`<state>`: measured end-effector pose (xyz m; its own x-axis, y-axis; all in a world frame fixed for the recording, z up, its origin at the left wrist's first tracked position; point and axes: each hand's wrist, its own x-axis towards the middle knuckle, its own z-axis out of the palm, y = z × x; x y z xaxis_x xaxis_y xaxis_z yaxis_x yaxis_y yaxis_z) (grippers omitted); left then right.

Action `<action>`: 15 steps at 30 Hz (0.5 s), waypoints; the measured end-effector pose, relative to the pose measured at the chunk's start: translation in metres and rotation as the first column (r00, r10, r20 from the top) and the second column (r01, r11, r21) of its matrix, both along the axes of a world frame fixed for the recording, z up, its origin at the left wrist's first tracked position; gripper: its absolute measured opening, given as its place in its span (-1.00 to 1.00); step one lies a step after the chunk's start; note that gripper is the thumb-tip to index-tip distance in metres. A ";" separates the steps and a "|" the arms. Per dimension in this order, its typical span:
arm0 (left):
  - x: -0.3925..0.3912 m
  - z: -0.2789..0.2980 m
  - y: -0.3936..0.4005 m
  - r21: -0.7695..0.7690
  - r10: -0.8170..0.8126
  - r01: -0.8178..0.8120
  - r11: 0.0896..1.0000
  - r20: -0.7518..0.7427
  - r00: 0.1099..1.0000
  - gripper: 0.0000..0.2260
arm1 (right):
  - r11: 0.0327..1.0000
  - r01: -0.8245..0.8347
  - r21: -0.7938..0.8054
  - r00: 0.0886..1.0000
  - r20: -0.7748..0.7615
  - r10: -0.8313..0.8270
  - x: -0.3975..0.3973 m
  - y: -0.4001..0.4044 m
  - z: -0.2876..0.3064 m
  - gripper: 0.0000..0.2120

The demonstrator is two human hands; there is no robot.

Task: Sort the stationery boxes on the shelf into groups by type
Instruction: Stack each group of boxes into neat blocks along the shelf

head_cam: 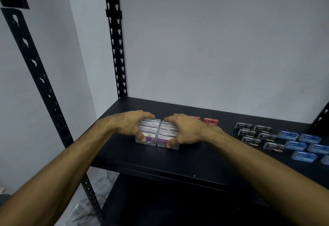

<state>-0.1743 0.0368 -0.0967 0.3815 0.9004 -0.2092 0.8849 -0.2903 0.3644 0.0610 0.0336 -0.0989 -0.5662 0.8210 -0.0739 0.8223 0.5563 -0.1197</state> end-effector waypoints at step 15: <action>0.000 0.001 0.000 0.016 0.004 -0.004 1.000 0.013 1.000 -0.15 | 1.000 -0.011 0.025 1.000 -0.006 0.011 0.004 0.000 -0.001 -0.04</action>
<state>-0.1746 0.0367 -0.0961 0.3807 0.9050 -0.1901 0.8813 -0.2928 0.3709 0.0649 0.0340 -0.1001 -0.5753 0.8164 -0.0498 0.8156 0.5680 -0.1103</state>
